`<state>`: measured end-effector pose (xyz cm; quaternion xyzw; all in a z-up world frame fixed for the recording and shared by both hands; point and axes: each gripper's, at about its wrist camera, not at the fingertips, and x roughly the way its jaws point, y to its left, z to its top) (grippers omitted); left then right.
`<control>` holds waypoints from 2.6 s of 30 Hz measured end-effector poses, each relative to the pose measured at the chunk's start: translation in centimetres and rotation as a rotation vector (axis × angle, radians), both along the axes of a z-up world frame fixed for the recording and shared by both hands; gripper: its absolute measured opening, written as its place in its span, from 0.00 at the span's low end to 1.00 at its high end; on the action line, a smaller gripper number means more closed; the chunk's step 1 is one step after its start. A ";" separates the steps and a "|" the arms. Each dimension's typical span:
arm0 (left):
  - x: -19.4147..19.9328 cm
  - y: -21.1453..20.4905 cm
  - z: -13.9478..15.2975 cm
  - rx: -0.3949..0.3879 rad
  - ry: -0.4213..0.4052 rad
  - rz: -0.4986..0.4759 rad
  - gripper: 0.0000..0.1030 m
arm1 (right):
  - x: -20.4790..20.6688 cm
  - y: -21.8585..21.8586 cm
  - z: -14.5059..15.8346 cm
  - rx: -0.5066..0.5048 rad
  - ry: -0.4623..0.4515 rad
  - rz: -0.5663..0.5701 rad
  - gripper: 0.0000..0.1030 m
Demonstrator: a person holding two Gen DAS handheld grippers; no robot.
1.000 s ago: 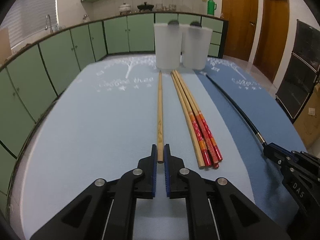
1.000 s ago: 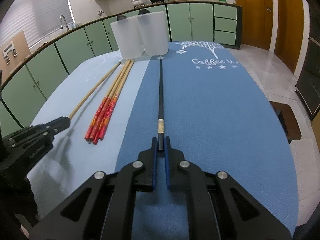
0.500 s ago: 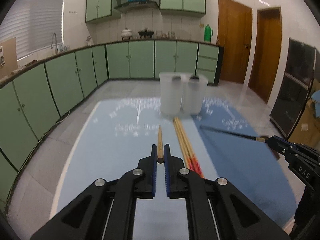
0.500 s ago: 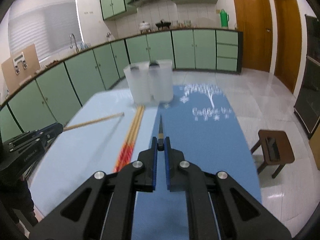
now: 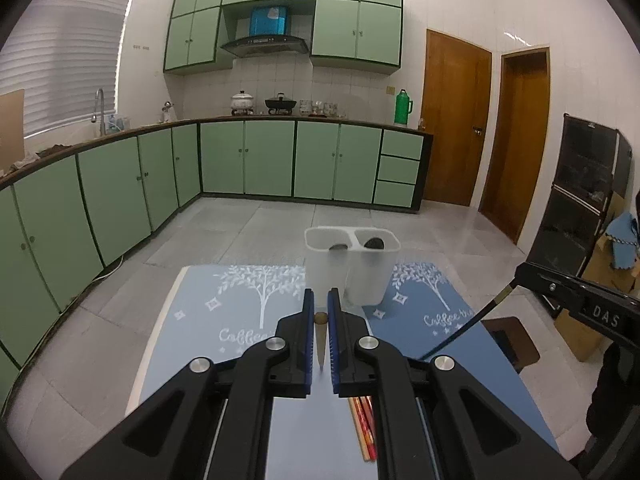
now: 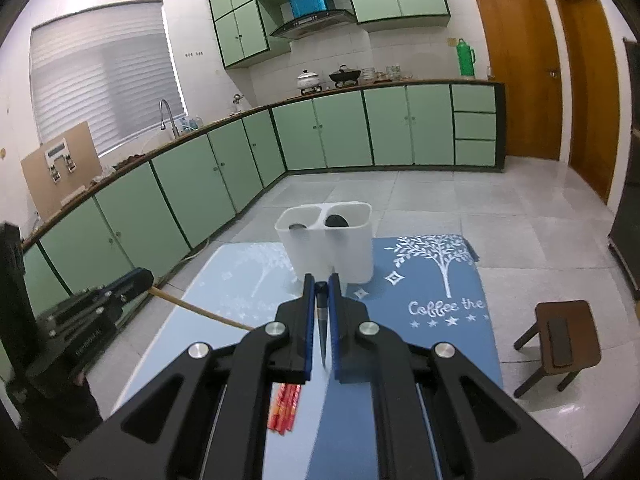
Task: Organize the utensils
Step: 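Carry both chopsticks to the white holder and drop them in, then open both grippers above the holder and withdraw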
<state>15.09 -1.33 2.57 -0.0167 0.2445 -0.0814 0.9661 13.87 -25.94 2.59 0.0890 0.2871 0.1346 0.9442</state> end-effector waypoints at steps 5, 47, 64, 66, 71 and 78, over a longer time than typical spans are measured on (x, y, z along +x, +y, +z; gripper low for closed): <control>1.5 0.3 0.3 -0.022 -0.005 0.007 0.06 | 1.7 0.1 0.2 0.023 0.025 -0.009 0.06; 19.5 -4.2 8.6 -0.029 -0.312 -0.057 0.06 | 21.5 -0.1 8.5 -0.091 -0.190 -0.024 0.05; 17.9 -1.9 4.5 -0.042 -0.166 -0.050 0.46 | 17.7 0.0 3.9 -0.117 -0.134 -0.015 0.51; 16.2 -1.5 4.0 -0.046 -0.161 -0.051 0.54 | 15.5 -0.6 3.1 -0.136 -0.138 -0.040 0.61; 11.3 -0.4 0.7 -0.053 -0.083 -0.028 0.61 | 10.0 -1.6 -0.8 -0.152 -0.097 -0.073 0.76; 5.8 0.5 -6.9 -0.030 0.087 0.002 0.62 | 2.9 -0.3 -8.6 -0.135 0.045 -0.087 0.78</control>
